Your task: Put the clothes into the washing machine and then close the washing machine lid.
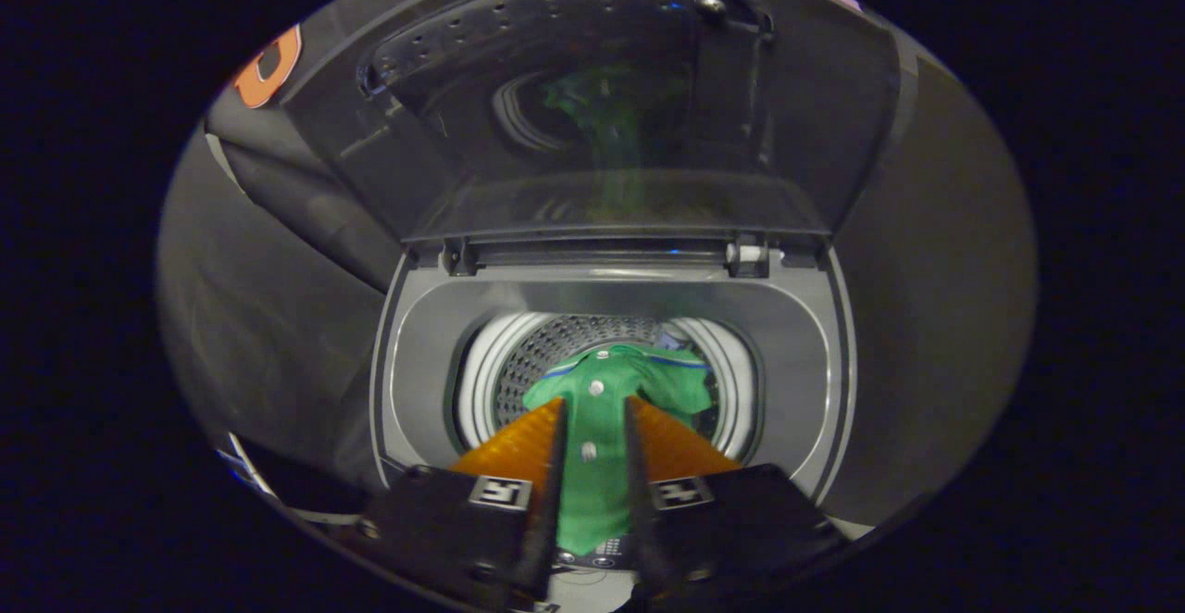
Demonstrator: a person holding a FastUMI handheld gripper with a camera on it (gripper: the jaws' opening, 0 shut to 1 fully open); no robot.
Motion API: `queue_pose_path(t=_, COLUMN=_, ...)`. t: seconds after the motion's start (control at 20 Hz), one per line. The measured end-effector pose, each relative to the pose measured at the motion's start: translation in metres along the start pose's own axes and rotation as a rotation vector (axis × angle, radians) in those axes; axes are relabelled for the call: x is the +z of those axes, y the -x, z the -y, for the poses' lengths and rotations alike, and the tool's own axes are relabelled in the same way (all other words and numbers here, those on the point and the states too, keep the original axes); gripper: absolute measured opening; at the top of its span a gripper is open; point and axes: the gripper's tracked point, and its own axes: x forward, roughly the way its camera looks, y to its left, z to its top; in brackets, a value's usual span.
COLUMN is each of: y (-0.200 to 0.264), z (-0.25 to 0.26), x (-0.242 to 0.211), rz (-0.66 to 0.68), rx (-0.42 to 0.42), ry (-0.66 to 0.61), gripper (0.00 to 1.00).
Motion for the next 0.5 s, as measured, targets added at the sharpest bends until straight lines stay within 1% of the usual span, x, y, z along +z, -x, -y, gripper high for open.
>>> queue_pose_path(t=0.15, y=0.002, z=0.0, x=-0.008, rz=-0.01, rx=-0.02, ry=-0.019, gripper=0.95)
queue_pose_path(t=0.25, y=0.004, z=0.003, x=-0.01, rz=-0.009, rx=-0.029, ry=-0.023, gripper=0.92)
queue_pose_path(t=0.5, y=0.018, z=0.005, x=-0.008, rz=0.029, rx=-0.044, ry=0.004, gripper=0.92)
